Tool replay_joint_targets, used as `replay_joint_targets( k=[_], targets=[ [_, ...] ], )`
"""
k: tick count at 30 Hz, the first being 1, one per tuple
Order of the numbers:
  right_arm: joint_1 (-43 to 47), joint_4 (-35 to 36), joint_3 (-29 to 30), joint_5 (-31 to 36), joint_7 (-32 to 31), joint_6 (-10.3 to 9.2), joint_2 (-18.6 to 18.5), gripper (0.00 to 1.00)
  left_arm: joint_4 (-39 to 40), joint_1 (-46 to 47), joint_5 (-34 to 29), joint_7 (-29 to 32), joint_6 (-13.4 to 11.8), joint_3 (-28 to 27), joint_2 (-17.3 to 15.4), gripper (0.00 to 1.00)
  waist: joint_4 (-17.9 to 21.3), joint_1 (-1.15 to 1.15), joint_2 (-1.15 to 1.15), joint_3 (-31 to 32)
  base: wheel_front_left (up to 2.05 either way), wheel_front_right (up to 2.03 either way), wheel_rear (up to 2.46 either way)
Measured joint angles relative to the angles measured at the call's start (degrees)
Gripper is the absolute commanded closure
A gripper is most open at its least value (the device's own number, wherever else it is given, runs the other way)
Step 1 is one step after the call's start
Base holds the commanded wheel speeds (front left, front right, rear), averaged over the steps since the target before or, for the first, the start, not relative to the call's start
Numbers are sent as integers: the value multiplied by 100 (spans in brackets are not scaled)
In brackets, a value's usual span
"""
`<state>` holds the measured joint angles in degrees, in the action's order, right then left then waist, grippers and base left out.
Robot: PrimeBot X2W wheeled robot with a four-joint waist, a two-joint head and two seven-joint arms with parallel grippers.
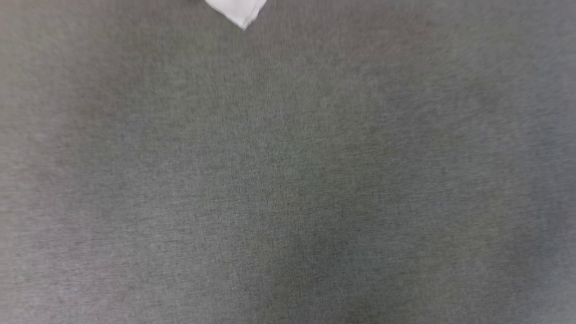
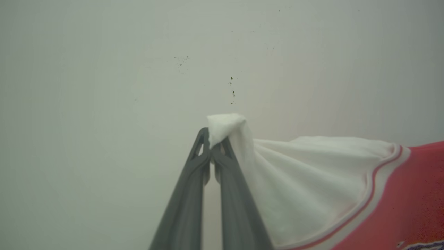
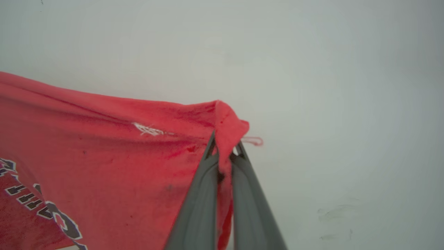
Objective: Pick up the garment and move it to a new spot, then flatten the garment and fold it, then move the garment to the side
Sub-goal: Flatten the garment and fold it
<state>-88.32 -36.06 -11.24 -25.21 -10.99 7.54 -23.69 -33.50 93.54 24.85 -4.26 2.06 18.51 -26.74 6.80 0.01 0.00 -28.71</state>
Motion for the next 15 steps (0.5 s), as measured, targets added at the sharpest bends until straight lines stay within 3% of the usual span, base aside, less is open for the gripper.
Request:
replay_joint_targets(
  k=[15],
  targets=[
    [-578,-374,-498,-168,298,-1,65,100,-231,297,90,-234,-54,0,93,100,-68,0,0,-1239,0,0,0]
  ],
)
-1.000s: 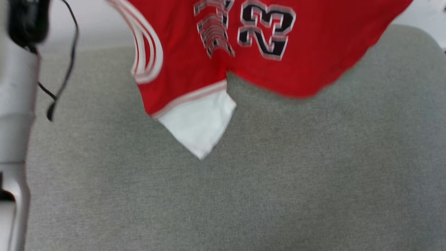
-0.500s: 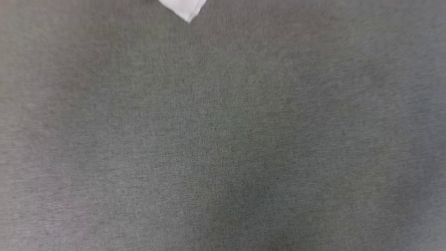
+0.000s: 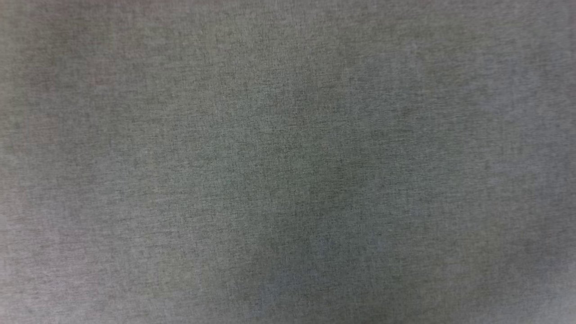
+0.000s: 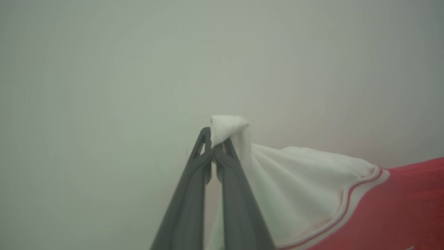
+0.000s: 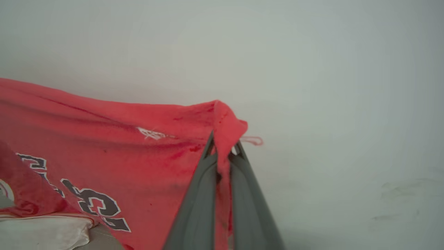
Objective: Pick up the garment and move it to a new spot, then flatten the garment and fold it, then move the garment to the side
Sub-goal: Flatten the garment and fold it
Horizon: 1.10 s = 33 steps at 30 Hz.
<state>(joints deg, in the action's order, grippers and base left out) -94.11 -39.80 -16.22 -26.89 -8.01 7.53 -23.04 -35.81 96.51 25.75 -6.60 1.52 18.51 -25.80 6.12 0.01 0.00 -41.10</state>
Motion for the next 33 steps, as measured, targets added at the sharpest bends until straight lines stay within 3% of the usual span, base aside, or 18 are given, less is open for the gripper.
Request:
replay_joint_targets(
  k=[8,18,25,33],
  targets=[
    [237,-304,-398,-346,137,-1,85,100,-344,-565,285,-378,107,-49,189,100,-61,0,0,23,0,0,0],
    [1987,-194,-1126,-945,504,0,-170,100,-157,-2691,792,-749,207,-311,241,100,-190,-1,0,828,0,0,0],
    [3488,24,-1356,-1362,604,2,-401,100,623,-5013,1005,-814,-18,-490,158,100,-289,-2,0,1633,0,0,0],
    [5180,248,-1254,-1623,837,4,-419,100,1704,-7690,1437,-740,-457,-680,215,100,-330,-2,0,2560,0,0,0]
  ],
)
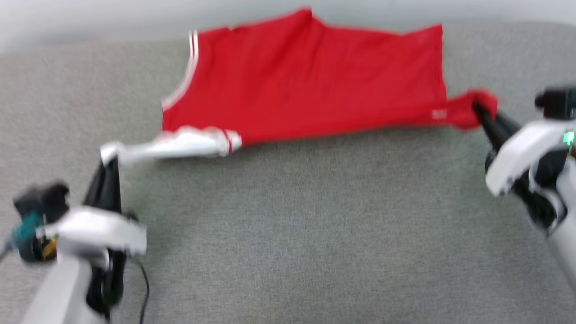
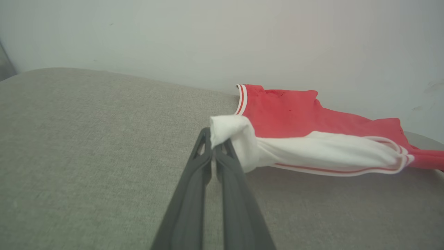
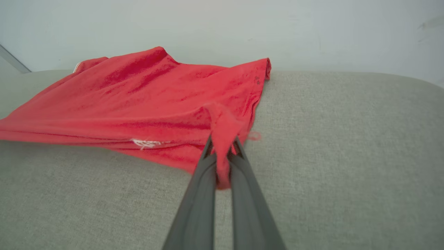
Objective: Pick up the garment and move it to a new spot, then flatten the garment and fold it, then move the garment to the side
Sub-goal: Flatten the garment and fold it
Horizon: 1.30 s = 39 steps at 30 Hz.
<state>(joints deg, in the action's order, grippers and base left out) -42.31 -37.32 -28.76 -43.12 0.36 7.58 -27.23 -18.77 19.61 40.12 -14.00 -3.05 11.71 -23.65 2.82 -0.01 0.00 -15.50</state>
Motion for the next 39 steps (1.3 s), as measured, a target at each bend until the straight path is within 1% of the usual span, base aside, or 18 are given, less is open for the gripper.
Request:
replay_joint_targets(
  k=[5,10,13,17,20,23,25,28,33,39],
  targets=[
    [1113,234,214,-31,70,8,-74,100,826,-1373,218,182,-360,-119,-4,100,-18,-1,0,512,0,0,0],
    [2236,727,533,41,-49,9,-31,100,1668,-2570,355,486,-824,-230,-67,100,-16,-2,0,953,0,0,0],
    [2871,1088,891,166,-225,10,-3,100,2214,-3043,417,660,-1091,-291,-89,100,-10,-2,0,1146,0,0,0],
    [3644,1720,1484,403,-653,11,101,100,2830,-3535,466,888,-1400,-347,-120,100,-17,-2,0,1279,0,0,0],
    [4034,2262,1931,683,-1079,10,235,100,3195,-3644,468,953,-1512,-369,-168,100,-19,-1,0,1262,0,0,0],
    [4179,2719,2259,935,-1538,4,446,100,3284,-3474,430,1054,-1502,-271,-204,100,-19,-1,0,1218,0,0,0],
    [4153,3017,2343,1078,-1738,-1,564,100,3238,-3201,380,1095,-1447,-178,-211,100,-16,-1,0,1158,0,0,0],
    [3983,3166,2403,1229,-2004,-3,737,100,2978,-2635,392,1167,-1276,-69,-175,100,-5,1,0,1044,0,0,0],
    [3466,2981,2326,1312,-2216,-4,815,100,2264,-1702,398,1216,-949,127,-76,100,-32,1,0,778,0,0,0],
    [2785,2473,2017,1293,-2278,-5,720,100,1349,-866,414,1227,-613,314,80,100,-40,2,0,367,0,0,0]
  ],
)
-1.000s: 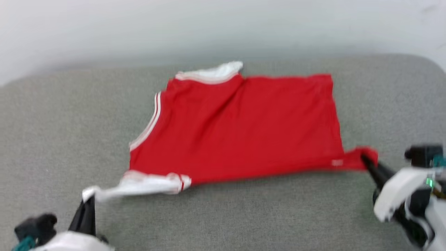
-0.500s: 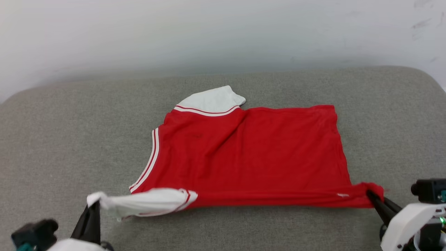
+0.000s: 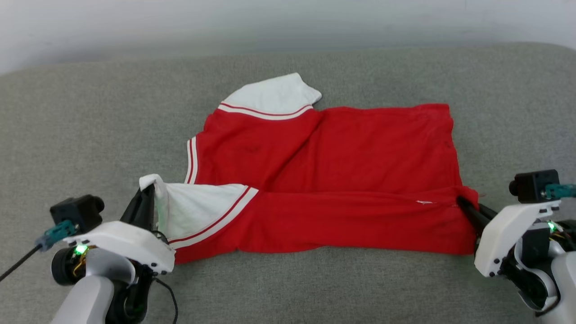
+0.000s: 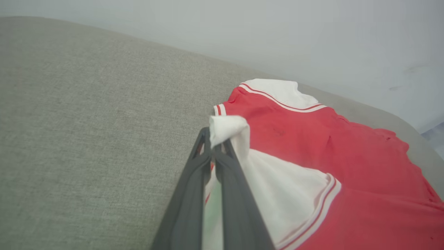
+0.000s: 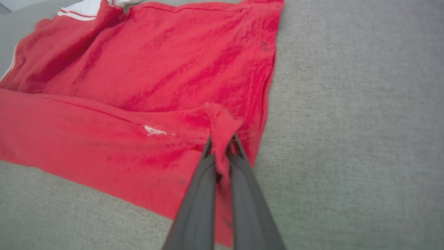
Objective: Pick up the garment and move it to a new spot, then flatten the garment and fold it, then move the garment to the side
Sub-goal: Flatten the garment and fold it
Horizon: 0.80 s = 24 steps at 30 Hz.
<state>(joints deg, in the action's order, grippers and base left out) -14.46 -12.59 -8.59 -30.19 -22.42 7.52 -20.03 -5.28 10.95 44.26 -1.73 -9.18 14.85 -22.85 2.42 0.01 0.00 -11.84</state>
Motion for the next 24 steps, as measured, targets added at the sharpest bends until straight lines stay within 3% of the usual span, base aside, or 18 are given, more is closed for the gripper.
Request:
replay_joint_targets(
  k=[9,11,12,13,14,15,16,18,24],
  targets=[
    [-737,-1057,-634,-63,470,0,-81,99,-1249,667,92,162,425,308,211,100,84,0,0,-505,0,0,0],
    [-837,-1235,-753,-121,636,2,-77,37,-1463,734,131,210,525,353,260,100,119,0,0,-534,0,0,0],
    [-880,-1327,-818,-148,719,2,-77,0,-1567,776,168,236,569,352,276,100,131,0,0,-541,0,0,0],
    [-903,-1399,-880,-177,797,2,-80,0,-1648,817,191,257,594,358,283,72,137,1,0,-535,0,0,0],
    [-912,-1447,-929,-209,910,2,-85,0,-1725,849,192,256,617,356,287,51,141,1,0,-521,0,0,0],
    [-917,-1496,-994,-238,1025,2,-85,0,-1801,871,214,250,638,346,286,9,147,0,0,-498,0,0,0],
    [-918,-1525,-1054,-268,1176,2,-87,0,-1867,877,246,229,668,331,288,0,154,0,0,-469,0,0,0],
    [-864,-1552,-1173,-283,1917,-1,-119,0,-2024,871,347,164,759,257,244,0,194,0,0,-296,0,0,0],
    [-634,-1339,-1150,-87,2938,-1,-188,0,-1938,687,400,447,760,180,-138,0,264,0,0,94,0,0,0]
  ],
)
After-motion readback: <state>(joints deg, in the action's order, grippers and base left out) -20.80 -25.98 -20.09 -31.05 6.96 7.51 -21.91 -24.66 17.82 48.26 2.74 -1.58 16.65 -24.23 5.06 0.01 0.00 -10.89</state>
